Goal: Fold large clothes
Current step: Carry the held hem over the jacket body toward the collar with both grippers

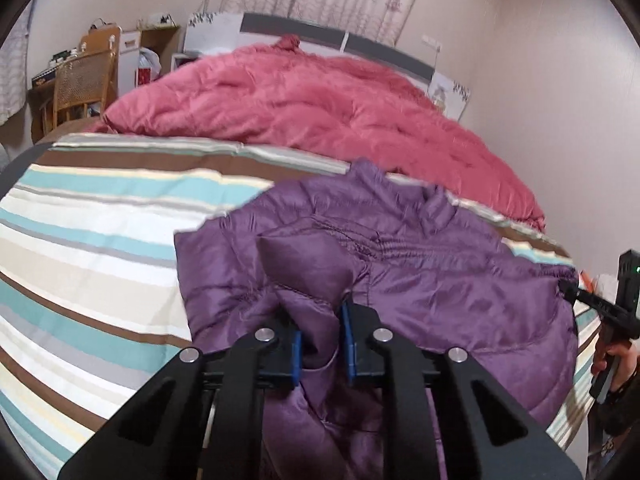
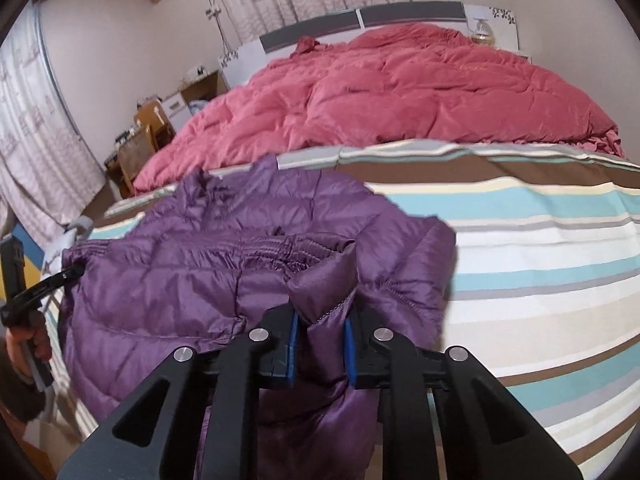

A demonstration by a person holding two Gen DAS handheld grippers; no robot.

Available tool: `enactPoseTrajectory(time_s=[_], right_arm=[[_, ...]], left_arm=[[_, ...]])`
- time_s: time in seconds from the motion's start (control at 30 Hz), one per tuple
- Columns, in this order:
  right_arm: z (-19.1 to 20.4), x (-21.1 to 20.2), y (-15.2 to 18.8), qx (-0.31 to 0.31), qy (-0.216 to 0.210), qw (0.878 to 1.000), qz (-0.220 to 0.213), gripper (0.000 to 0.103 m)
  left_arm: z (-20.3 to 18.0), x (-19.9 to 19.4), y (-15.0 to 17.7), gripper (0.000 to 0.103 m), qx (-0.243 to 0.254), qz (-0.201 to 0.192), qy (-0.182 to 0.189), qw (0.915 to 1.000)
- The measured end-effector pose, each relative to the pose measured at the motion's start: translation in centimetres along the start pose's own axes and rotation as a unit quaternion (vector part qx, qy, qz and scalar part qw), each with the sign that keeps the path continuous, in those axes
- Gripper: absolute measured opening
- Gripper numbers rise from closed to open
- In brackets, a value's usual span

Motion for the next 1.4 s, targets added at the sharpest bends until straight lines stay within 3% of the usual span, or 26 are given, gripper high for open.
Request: enactPoseTrajectory(time_s=[0.27,0.5,0.7,0.97,1.27,1.4], right_arm=[[0.4,-1.0,-4.0,0.017,0.007,0.999,-0.026,0.015],[0.4,2.2,-7.7,0.019,0.028,0.999,-0.031,0.015],[-0.5,6.1,-9.1,0.029,0.051,0.998,-0.022,0.015],[-1.4,11.0,-9.1,0.033,0.074,0.997,-0.004,0.015],[-2.2,14.6,-8.1,0.032,0.093,0.995,0.013,0.015],[-2.1,15.9,-7.4,0.015,0.103,0.994,0.016,0.015]], left_arm=[[-1.0,-1.5,-4.6,0.013,0.000,-0.048,-0.014,0.9988],[0.4,2.1,-7.2,0.013,-0.026,-0.041,-0.047,0.9977],[0.8,5.7,-8.5,0.013,-0.019,-0.034,-0.084,0.9957],[2.6,10.3,-7.7,0.013,-0.050,-0.017,-0.126,0.9907],[3.9,13.3,-6.8,0.013,-0.055,-0.002,-0.144,0.9880],[4.8,15.1,-5.8,0.020,-0.067,0.022,-0.148,0.9864]])
Point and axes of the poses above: each gripper's, at about its wrist camera, not at the fingertips, and x roughly the way its jaws point, z to its left, y to its underside, the point moved 9 cm from there along x, roughly the way its jaws point
